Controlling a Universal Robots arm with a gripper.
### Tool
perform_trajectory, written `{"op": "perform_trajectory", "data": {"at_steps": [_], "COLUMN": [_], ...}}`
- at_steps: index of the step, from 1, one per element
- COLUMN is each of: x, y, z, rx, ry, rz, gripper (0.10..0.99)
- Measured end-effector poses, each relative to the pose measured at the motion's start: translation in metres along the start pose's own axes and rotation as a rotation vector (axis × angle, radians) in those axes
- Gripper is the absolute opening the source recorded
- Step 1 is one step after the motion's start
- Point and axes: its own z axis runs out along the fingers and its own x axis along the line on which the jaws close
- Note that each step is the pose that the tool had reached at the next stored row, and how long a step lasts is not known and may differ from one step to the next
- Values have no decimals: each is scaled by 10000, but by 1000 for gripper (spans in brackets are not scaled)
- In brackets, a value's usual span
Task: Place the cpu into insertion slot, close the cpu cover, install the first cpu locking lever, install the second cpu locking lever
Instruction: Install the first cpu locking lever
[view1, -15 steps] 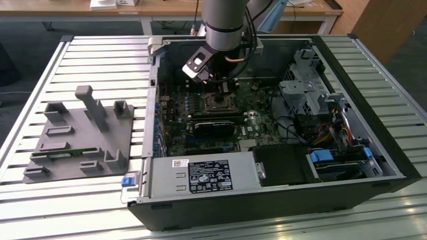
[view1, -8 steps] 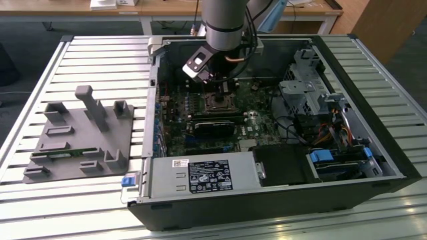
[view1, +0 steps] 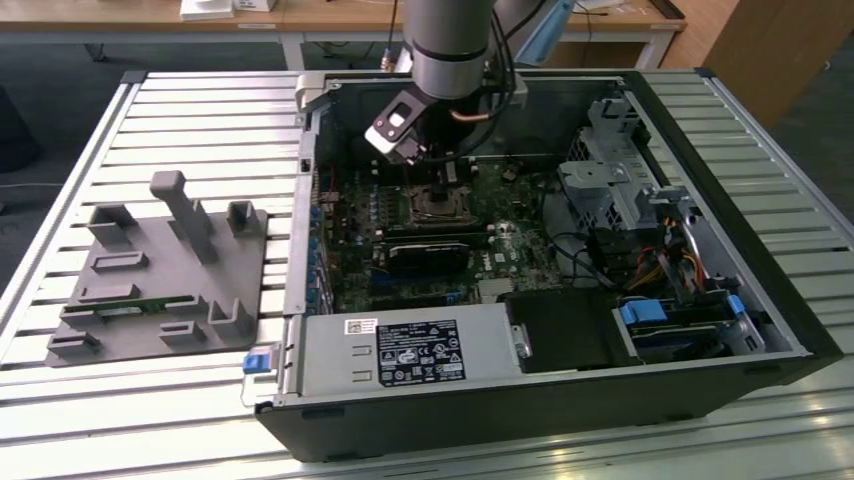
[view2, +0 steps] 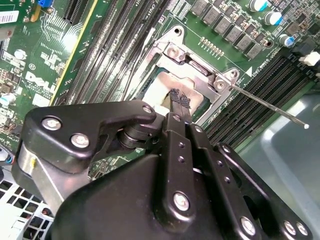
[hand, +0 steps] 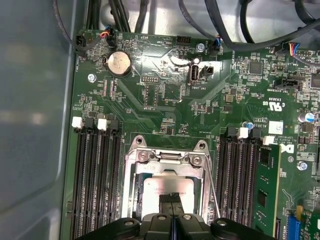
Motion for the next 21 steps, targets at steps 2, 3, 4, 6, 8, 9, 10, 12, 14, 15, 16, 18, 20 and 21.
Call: {"op": "perform_trajectory", "data": {"at_steps": [2, 3, 4, 6, 8, 9, 10, 12, 14, 15, 16, 18, 20, 21], "x": [0, 0, 0, 0, -1, -1, -1, -1, -1, -1, 0, -1, -1, -1], "y": [0, 0, 1, 1, 1, 1, 1, 2, 2, 2, 2, 2, 2, 2], "z": [-14, -21, -29, -42, -54, -59, -64, -72, -80, -83, -83, -88, -93, -98], "rx": [0, 1, 0, 2, 2, 1, 1, 1, 1, 0, -1, 1, 1, 1], "ry": [0, 0, -5, -12, -14, -14, -13, -13, -13, -12, -11, -13, -14, -14], "rz": [0, 0, 0, -1, 0, 0, 0, 0, 0, 0, 0, 0, 1, 0], "gripper": [118, 118, 118, 118, 118, 118, 118, 118, 118, 118, 118, 118, 118, 118]}}
